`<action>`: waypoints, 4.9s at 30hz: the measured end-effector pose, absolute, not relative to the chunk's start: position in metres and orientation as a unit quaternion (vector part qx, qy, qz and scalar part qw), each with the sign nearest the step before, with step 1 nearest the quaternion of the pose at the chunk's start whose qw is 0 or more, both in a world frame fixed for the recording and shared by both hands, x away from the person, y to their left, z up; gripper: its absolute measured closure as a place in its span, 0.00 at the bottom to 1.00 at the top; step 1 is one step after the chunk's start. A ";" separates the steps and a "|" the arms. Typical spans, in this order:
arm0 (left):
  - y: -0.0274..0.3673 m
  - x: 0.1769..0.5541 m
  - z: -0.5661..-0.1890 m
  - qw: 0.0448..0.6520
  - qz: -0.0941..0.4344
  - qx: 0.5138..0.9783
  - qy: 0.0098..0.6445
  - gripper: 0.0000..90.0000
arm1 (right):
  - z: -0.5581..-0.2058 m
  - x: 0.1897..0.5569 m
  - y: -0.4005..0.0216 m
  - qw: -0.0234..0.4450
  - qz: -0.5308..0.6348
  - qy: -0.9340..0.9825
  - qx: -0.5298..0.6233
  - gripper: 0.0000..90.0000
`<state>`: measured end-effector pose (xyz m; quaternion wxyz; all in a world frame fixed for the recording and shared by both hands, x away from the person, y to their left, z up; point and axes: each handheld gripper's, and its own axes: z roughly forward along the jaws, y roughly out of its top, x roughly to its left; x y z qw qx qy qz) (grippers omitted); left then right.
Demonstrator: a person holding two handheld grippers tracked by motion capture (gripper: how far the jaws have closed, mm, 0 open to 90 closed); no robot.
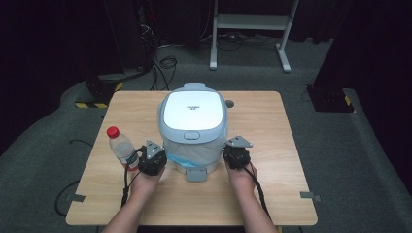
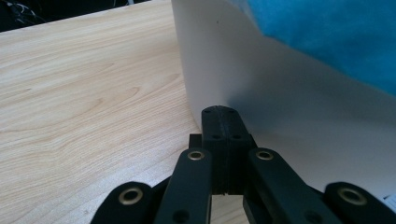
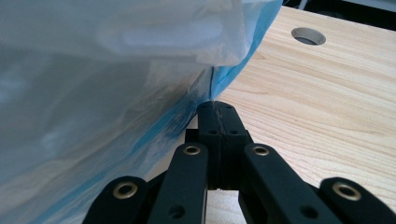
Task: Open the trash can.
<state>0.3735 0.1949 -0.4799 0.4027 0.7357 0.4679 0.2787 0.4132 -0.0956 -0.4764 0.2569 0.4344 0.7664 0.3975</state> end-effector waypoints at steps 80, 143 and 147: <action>0.255 0.297 -0.528 0.360 0.192 0.810 0.421 0.26 | -0.505 0.337 -0.027 0.185 0.396 0.824 0.360 0.64; 0.298 0.290 -0.523 0.361 0.198 0.800 0.437 0.20 | -0.516 0.343 -0.025 0.162 0.376 0.835 0.367 0.66; 0.307 0.288 -0.520 0.354 0.207 0.801 0.437 0.19 | -0.516 0.343 -0.025 0.162 0.376 0.835 0.367 0.66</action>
